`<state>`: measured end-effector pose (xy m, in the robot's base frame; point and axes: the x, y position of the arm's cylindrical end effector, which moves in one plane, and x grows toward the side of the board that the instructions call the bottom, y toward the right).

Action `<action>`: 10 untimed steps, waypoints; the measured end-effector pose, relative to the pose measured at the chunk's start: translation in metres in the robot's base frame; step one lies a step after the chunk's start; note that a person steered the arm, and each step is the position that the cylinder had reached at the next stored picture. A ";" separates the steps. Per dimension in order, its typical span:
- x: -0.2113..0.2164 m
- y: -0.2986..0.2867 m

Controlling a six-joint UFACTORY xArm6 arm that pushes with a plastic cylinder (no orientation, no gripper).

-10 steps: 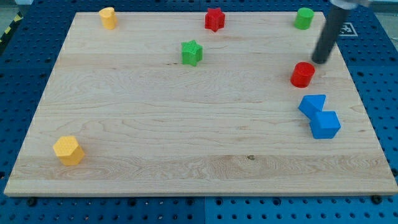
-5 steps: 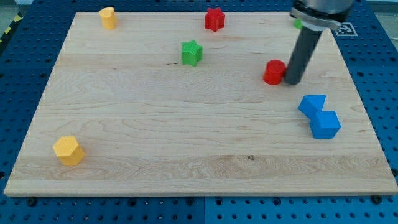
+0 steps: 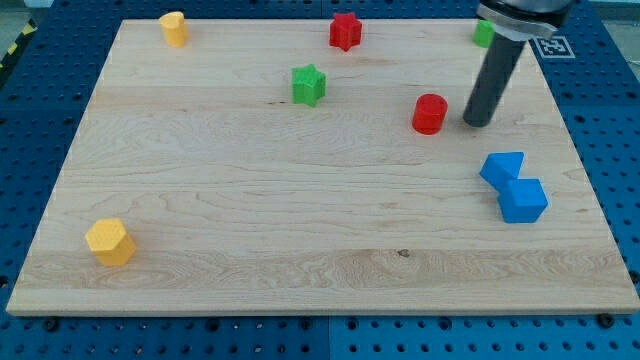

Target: Push the red circle towards the left center of the board

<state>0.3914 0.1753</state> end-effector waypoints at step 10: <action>-0.002 -0.340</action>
<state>0.3889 -0.1652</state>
